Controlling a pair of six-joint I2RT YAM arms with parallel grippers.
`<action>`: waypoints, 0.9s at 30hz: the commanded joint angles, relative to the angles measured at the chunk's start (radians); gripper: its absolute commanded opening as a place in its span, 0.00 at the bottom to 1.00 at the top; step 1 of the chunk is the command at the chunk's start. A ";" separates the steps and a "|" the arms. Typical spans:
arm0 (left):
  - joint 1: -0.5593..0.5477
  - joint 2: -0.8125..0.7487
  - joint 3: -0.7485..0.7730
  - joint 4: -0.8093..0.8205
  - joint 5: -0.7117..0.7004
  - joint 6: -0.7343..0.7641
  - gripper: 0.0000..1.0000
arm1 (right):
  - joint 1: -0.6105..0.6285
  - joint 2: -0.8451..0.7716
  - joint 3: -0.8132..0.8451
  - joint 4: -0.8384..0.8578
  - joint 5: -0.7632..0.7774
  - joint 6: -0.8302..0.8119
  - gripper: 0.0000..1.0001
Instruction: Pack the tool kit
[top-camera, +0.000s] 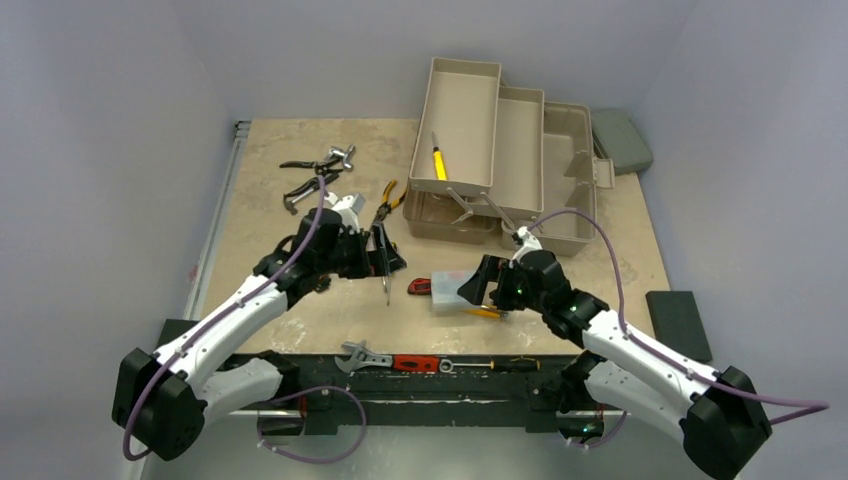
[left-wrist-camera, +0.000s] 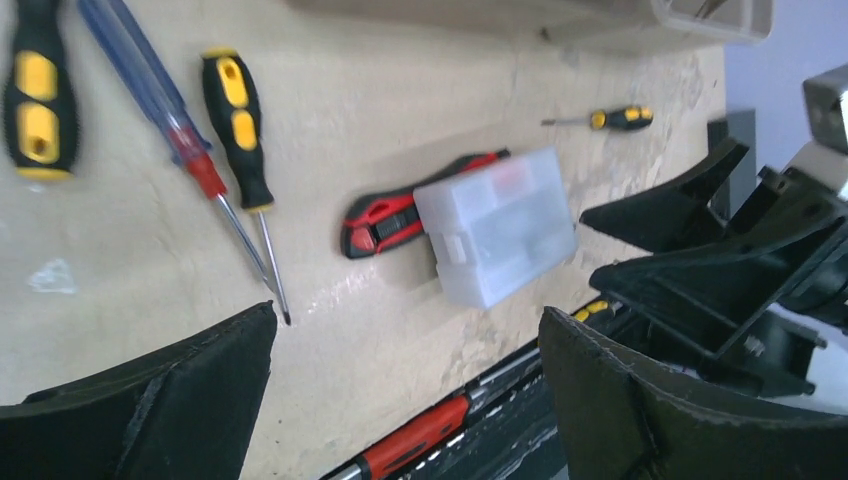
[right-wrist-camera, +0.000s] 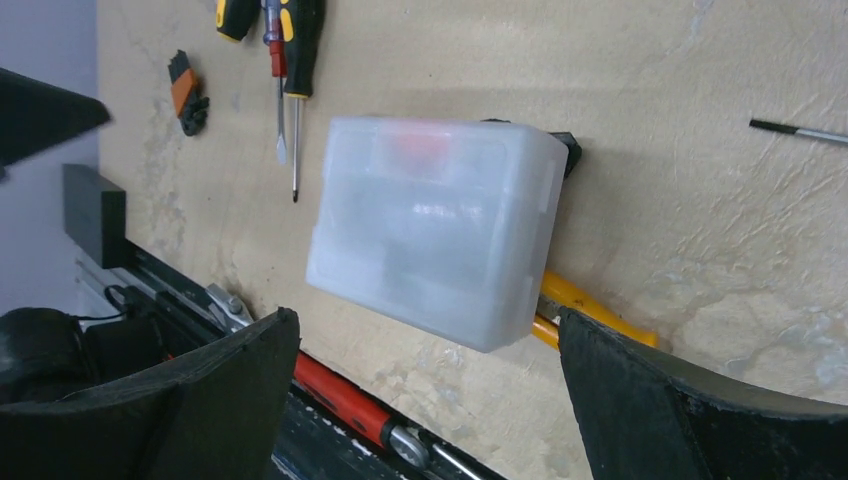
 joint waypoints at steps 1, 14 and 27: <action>-0.079 0.050 -0.078 0.217 0.047 -0.064 1.00 | -0.004 -0.085 -0.128 0.268 -0.033 0.139 0.99; -0.176 0.234 -0.297 0.653 0.124 -0.247 1.00 | -0.198 0.157 -0.382 0.841 -0.350 0.316 0.99; -0.204 0.505 -0.233 0.871 0.219 -0.319 0.74 | -0.204 0.412 -0.323 1.046 -0.470 0.380 0.94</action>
